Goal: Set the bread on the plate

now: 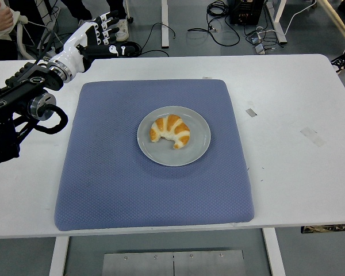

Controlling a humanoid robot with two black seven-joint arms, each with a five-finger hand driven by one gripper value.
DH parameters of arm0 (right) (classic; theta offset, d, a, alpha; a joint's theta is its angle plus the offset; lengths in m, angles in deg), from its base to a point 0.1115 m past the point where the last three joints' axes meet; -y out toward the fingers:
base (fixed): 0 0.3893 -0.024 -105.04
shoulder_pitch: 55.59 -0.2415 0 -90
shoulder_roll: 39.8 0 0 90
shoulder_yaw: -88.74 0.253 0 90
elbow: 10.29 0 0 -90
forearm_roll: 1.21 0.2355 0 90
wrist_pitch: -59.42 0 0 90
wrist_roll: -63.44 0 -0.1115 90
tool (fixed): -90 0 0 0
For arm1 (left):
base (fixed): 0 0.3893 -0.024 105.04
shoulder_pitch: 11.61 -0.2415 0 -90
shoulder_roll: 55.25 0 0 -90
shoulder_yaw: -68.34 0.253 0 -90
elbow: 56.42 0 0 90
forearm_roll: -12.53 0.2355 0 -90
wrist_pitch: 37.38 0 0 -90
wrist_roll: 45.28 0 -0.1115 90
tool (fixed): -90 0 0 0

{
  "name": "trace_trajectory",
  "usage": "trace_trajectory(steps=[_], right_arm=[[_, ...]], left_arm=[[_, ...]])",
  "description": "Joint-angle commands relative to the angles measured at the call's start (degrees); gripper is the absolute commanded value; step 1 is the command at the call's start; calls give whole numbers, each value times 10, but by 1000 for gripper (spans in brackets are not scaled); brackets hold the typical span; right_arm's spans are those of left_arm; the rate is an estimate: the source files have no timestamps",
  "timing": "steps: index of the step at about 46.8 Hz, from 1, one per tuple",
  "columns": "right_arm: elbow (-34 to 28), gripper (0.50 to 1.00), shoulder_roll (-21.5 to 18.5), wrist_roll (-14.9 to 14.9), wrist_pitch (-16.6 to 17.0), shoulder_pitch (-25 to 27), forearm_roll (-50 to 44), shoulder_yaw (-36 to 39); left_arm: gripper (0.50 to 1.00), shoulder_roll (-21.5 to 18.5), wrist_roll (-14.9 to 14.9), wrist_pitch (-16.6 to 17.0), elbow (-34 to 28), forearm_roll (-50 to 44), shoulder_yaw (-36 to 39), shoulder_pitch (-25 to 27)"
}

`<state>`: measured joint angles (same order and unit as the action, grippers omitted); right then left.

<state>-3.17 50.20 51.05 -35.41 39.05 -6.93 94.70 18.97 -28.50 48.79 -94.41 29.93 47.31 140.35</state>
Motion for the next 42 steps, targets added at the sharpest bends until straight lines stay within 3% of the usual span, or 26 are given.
trace_trajectory(steps=[1, 15, 32, 42], right_arm=[[1, 1000, 0, 0, 1, 0, 0, 0], [0, 1000, 0, 0, 1, 1, 0, 0], [-1, 1000, 0, 0, -1, -2, 0, -2], [-1, 1000, 0, 0, -2, -2, 0, -2]], left_arm=[[981, 0, -1, 1, 1, -6, -2, -3], [983, 0, -1, -6, -2, -10, -10, -24], [983, 0, -1, -12, -1, -67, -78, -57], [983, 4, 0, -12, 0, -100, -179, -107]])
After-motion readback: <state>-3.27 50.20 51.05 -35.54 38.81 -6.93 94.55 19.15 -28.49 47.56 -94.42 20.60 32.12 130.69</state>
